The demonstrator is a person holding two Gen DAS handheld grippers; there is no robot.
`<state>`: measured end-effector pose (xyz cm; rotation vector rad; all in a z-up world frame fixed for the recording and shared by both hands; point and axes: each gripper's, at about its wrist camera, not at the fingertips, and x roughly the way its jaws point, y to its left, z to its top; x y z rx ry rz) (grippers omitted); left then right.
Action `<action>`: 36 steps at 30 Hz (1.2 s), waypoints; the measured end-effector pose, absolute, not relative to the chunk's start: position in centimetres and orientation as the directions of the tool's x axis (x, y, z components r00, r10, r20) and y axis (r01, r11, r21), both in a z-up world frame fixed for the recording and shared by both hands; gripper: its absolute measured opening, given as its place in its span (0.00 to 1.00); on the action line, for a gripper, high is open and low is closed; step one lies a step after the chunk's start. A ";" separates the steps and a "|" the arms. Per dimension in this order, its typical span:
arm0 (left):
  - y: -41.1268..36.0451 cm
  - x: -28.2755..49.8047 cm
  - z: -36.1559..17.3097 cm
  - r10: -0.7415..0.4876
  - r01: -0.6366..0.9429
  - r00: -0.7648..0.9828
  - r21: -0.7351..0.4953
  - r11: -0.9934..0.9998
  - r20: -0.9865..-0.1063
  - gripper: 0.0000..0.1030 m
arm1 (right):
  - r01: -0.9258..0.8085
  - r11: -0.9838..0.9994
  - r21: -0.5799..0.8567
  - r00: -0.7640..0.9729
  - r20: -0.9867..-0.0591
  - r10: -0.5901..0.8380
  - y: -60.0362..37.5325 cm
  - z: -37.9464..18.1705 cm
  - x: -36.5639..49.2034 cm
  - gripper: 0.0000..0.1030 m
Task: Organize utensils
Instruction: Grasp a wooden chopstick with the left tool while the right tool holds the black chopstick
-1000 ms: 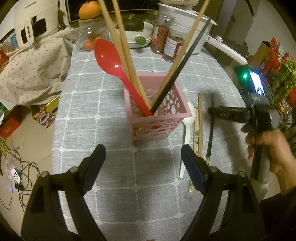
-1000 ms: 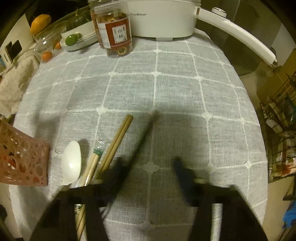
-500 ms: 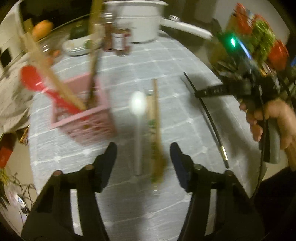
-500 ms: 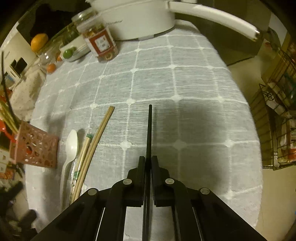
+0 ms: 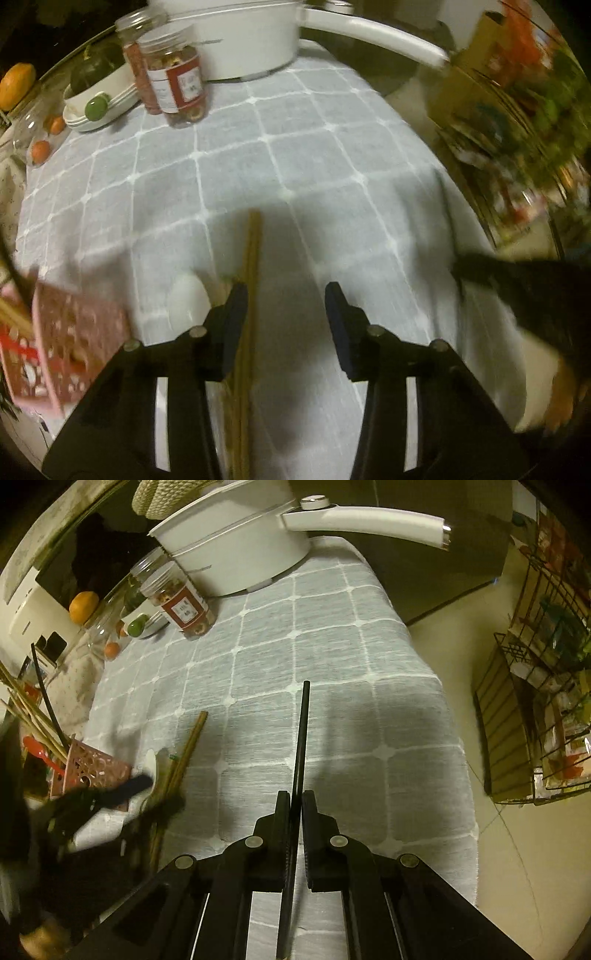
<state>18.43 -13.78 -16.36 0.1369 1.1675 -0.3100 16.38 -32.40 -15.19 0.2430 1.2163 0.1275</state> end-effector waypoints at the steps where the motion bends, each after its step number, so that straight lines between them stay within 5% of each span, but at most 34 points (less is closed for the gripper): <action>1: -13.7 19.3 -16.7 -0.164 0.291 0.354 -0.059 0.955 -0.921 0.44 | 0.034 0.966 0.256 0.343 -0.911 0.229 -32.6 -15.2 16.2 0.06; 17: -14.2 23.3 -19.6 -0.135 0.245 0.278 -0.066 0.967 -0.951 0.43 | 0.035 0.959 0.282 0.334 -0.908 0.255 -32.8 -15.6 16.5 0.06; 19: -14.7 23.0 -19.6 -0.117 0.278 0.287 -0.034 0.960 -0.951 0.38 | 0.038 0.958 0.284 0.330 -0.909 0.256 -32.7 -15.9 16.6 0.06; 23: -15.1 22.8 -19.6 -0.132 0.307 0.288 -0.039 0.951 -0.949 0.11 | 0.036 0.958 0.284 0.322 -0.911 0.258 -32.4 -16.2 16.7 0.06; 36: -13.5 16.8 -16.1 -0.213 0.365 0.346 -0.079 0.928 -0.914 0.09 | 0.009 0.961 0.276 0.377 -0.891 0.252 -31.9 -14.1 15.7 0.06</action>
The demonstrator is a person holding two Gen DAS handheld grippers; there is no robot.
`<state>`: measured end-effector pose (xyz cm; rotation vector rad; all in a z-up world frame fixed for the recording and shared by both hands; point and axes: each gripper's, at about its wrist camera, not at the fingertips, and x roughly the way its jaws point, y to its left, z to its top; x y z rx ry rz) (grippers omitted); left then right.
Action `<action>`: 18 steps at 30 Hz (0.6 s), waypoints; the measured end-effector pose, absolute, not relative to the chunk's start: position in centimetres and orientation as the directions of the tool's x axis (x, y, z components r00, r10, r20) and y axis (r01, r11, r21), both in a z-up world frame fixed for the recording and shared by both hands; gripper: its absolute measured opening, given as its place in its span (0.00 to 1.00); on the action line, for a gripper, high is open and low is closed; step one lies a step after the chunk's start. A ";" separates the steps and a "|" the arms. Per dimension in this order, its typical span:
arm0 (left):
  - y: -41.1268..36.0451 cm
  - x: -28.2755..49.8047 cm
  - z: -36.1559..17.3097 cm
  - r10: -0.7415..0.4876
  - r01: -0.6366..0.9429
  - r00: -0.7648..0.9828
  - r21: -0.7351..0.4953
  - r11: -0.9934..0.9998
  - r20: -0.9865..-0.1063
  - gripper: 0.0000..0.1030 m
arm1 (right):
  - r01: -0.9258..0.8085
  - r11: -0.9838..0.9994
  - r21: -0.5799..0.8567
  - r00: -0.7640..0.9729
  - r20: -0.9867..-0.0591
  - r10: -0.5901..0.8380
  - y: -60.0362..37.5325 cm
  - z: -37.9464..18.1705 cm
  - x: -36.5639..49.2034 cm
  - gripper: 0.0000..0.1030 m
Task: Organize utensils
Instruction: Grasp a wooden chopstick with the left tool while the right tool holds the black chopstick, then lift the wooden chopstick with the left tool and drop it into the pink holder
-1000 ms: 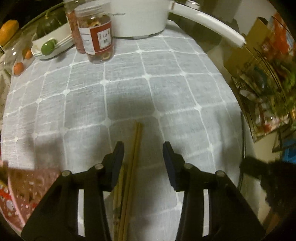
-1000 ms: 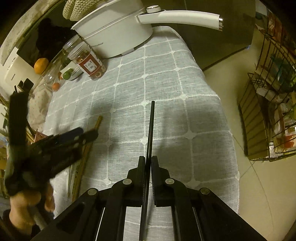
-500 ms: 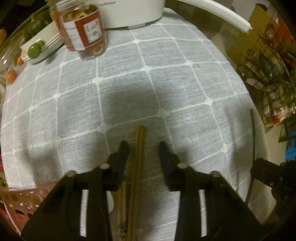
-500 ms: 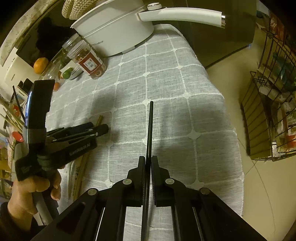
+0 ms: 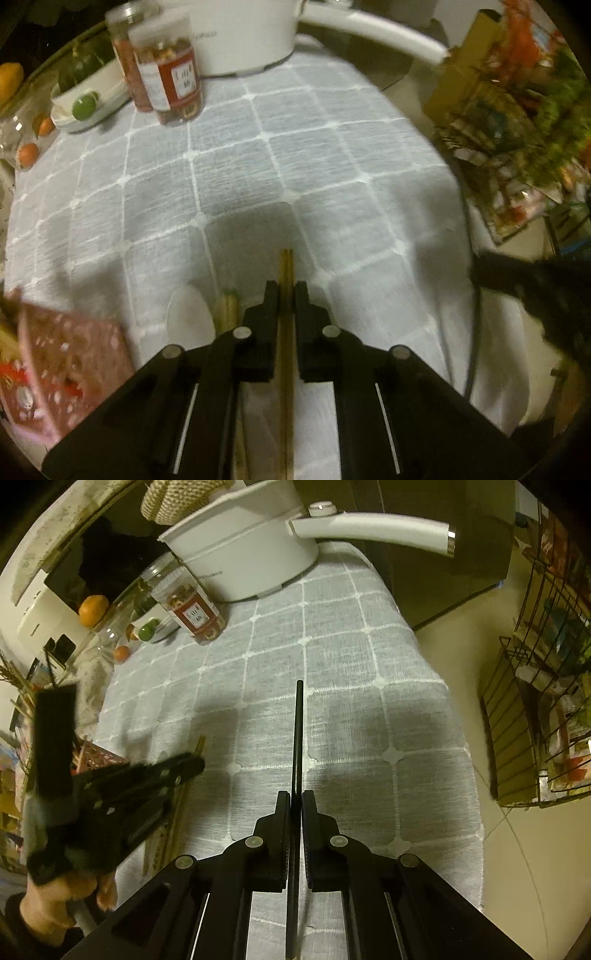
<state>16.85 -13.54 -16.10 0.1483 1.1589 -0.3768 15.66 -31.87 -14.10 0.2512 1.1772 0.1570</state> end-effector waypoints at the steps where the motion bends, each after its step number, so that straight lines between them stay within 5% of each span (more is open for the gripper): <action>1: -13.3 16.0 -15.4 -0.228 0.377 0.359 -0.083 0.923 -0.905 0.09 | 0.006 0.961 0.277 0.384 -0.888 0.254 -31.8 -13.8 15.5 0.06; 18: -6.1 7.0 -4.8 -0.406 0.478 0.561 -0.118 0.870 -0.722 0.09 | -0.140 0.945 0.294 0.522 -0.790 0.323 -27.6 -7.0 10.5 0.06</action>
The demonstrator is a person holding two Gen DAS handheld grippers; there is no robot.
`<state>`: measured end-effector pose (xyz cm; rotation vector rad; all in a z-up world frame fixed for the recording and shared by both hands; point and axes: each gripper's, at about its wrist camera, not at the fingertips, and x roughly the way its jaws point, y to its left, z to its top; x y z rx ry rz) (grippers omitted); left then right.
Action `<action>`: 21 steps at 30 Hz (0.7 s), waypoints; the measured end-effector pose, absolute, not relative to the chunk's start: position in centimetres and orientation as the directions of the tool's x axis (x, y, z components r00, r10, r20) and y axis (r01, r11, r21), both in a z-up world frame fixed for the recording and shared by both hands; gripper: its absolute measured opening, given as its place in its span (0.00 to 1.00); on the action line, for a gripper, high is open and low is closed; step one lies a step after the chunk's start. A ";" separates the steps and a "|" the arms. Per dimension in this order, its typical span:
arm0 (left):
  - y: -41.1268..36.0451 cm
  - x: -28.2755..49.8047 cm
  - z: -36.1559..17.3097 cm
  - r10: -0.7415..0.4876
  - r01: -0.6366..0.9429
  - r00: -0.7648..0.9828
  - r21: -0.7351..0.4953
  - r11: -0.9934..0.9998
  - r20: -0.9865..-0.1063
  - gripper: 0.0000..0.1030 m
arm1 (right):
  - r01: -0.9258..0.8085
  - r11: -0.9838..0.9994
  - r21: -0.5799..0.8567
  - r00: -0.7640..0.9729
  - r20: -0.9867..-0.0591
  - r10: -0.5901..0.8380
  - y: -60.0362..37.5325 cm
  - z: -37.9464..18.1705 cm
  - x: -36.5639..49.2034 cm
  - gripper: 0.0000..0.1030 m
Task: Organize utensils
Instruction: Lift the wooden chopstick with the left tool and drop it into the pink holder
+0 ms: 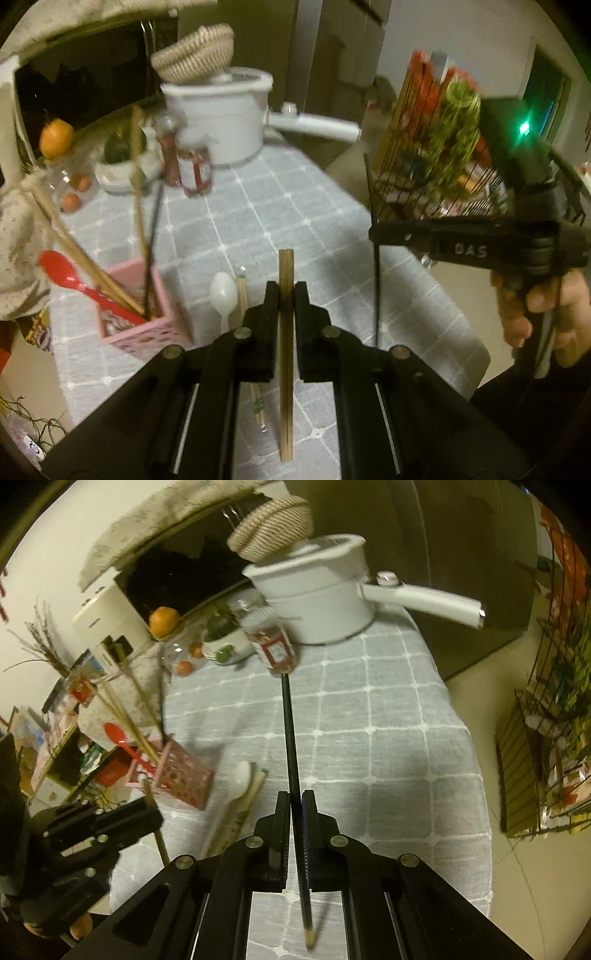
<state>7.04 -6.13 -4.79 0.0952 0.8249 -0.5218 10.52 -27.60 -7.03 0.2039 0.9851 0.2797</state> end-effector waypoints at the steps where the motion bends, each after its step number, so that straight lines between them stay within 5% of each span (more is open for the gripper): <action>1: -5.6 6.6 -4.3 -0.413 0.480 0.577 -0.117 0.870 -0.704 0.09 | -0.148 0.945 0.291 0.528 -0.785 0.324 -27.4 -6.7 10.3 0.06; 21: 3.5 4.5 5.4 -0.415 0.371 0.839 -0.188 0.910 -0.352 0.07 | -0.304 0.927 0.219 0.633 -0.681 0.369 -19.6 -1.1 10.3 0.05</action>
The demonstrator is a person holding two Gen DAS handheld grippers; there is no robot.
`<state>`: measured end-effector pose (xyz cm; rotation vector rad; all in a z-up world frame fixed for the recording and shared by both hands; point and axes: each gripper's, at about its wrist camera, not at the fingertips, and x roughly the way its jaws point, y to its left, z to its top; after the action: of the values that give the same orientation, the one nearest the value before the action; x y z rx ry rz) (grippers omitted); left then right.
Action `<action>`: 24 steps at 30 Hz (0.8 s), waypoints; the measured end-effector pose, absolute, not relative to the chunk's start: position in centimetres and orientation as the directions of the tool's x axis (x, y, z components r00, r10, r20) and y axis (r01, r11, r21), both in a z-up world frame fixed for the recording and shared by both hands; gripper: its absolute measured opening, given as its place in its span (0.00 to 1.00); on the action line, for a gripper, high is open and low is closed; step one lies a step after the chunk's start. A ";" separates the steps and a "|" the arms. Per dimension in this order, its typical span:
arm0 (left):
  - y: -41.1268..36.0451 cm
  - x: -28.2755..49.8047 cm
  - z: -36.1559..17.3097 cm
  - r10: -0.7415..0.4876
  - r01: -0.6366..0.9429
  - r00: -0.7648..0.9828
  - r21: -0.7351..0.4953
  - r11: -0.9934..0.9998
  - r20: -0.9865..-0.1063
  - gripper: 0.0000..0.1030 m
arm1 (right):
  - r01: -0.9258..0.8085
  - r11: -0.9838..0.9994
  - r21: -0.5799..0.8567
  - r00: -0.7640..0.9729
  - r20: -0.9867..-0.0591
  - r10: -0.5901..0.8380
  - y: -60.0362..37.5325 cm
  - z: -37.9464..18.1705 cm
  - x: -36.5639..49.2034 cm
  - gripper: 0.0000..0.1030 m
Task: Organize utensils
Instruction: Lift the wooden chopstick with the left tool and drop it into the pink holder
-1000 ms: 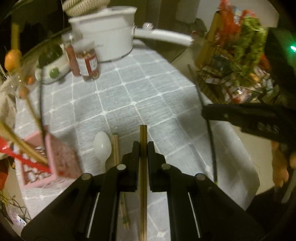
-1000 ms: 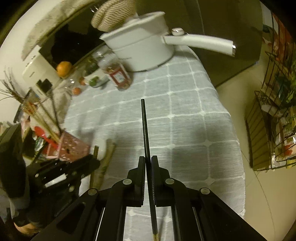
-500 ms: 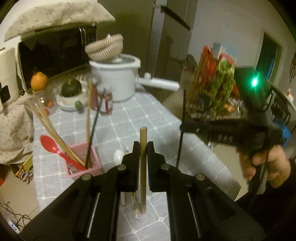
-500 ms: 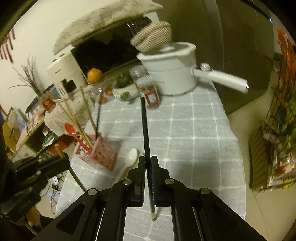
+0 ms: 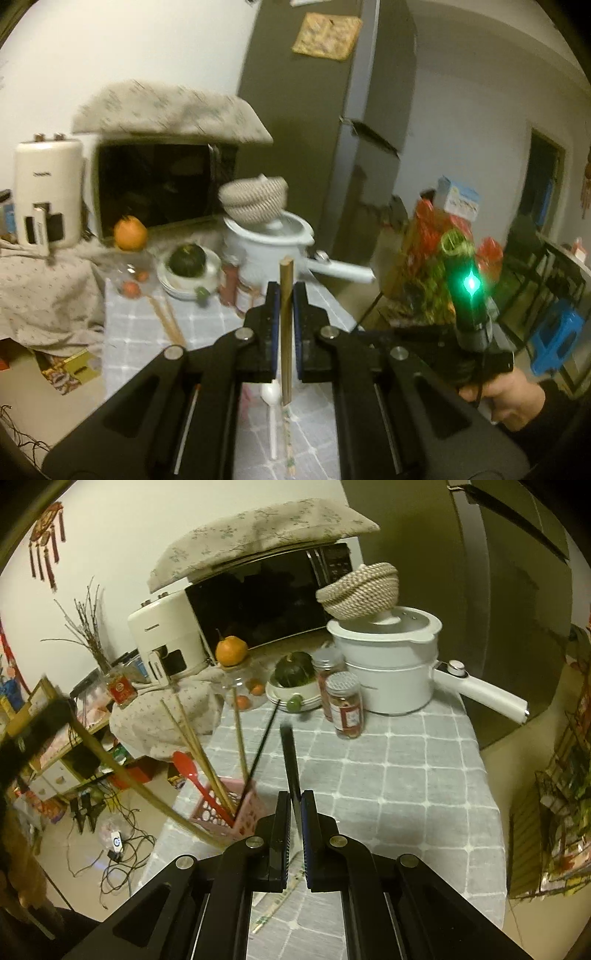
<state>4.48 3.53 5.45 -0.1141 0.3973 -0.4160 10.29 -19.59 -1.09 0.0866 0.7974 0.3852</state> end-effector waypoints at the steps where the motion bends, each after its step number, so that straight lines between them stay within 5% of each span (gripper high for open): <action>1: 4.1 4.4 5.7 -0.402 0.357 0.851 -0.189 0.915 -0.338 0.07 | -0.309 0.926 0.218 0.631 -0.681 0.371 -19.3 -1.0 10.3 0.05; 11: 6.3 5.0 5.5 -0.262 0.232 0.920 -0.133 0.963 -0.292 0.07 | -0.335 0.919 0.210 0.618 -0.687 0.382 -18.5 -1.0 9.8 0.05; 24: 5.8 8.7 1.7 -0.203 0.170 0.904 -0.120 0.978 -0.377 0.07 | -0.339 0.913 0.227 0.627 -0.669 0.399 -18.3 -0.7 9.7 0.05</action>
<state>8.68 5.76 1.65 -0.0849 0.3980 -0.1929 9.71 -18.30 -0.71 0.0814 0.7862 0.4238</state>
